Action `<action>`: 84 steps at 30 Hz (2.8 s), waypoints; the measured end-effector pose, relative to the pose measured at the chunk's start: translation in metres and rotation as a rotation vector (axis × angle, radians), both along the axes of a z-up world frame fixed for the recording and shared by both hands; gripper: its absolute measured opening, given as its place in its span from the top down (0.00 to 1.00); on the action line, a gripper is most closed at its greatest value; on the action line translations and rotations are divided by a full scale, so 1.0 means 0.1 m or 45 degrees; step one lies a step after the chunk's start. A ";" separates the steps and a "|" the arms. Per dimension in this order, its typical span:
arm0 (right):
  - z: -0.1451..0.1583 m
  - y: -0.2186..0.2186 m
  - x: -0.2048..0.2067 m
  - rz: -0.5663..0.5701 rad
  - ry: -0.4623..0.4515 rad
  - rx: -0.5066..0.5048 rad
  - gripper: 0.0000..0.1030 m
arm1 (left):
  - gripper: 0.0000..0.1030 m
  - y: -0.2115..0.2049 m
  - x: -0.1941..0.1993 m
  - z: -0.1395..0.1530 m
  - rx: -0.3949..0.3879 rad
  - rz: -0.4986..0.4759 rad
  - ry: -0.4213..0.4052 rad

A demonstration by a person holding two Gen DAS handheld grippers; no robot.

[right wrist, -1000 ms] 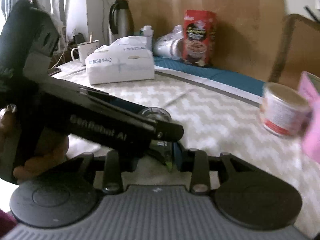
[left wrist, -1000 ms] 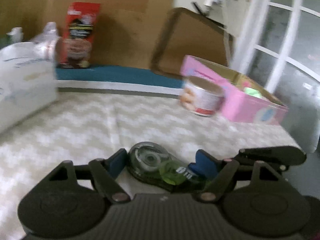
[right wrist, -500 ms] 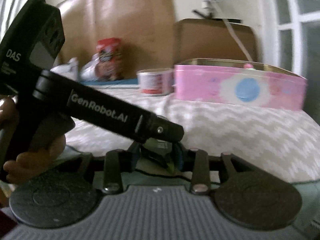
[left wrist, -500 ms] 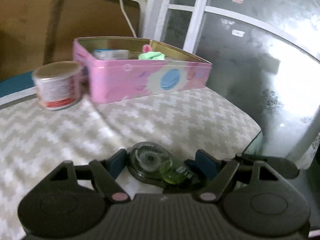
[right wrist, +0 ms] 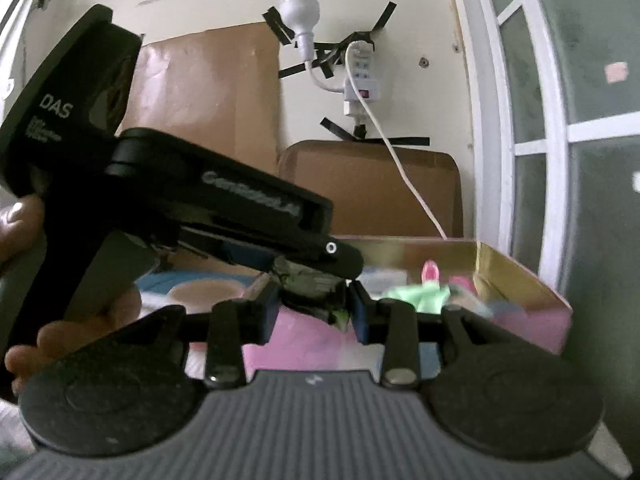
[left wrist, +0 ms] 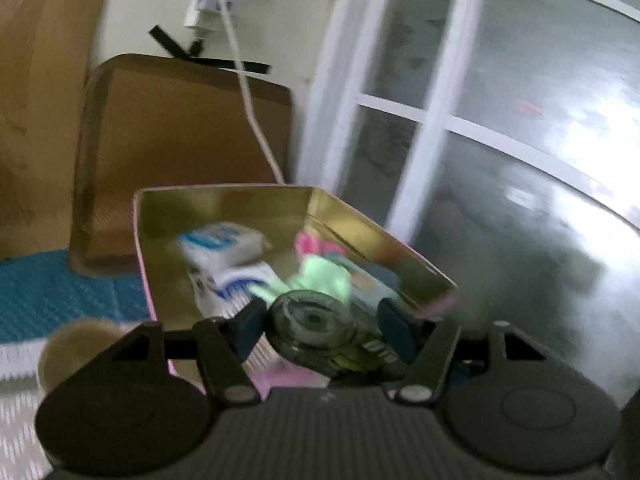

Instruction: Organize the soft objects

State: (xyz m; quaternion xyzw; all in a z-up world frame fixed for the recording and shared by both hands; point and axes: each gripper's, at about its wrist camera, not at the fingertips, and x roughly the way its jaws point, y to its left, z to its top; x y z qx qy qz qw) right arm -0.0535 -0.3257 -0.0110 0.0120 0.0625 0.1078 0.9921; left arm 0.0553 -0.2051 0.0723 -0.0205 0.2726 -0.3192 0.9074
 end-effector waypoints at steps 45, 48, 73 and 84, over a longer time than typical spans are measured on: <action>0.18 0.56 -1.39 -0.242 0.237 0.724 0.00 | 0.00 1.43 -1.72 -0.18 0.305 0.439 -0.020; 0.23 0.67 -1.45 -0.257 0.214 0.675 0.00 | 0.00 1.44 -1.84 -0.13 0.306 0.444 -0.073; 0.35 0.77 -1.55 -0.231 0.147 0.576 0.00 | 0.00 1.33 -2.24 0.02 0.399 0.408 -0.241; 0.33 0.73 -1.56 -0.262 0.142 0.594 0.00 | 0.00 1.31 -2.26 0.01 0.415 0.368 -0.216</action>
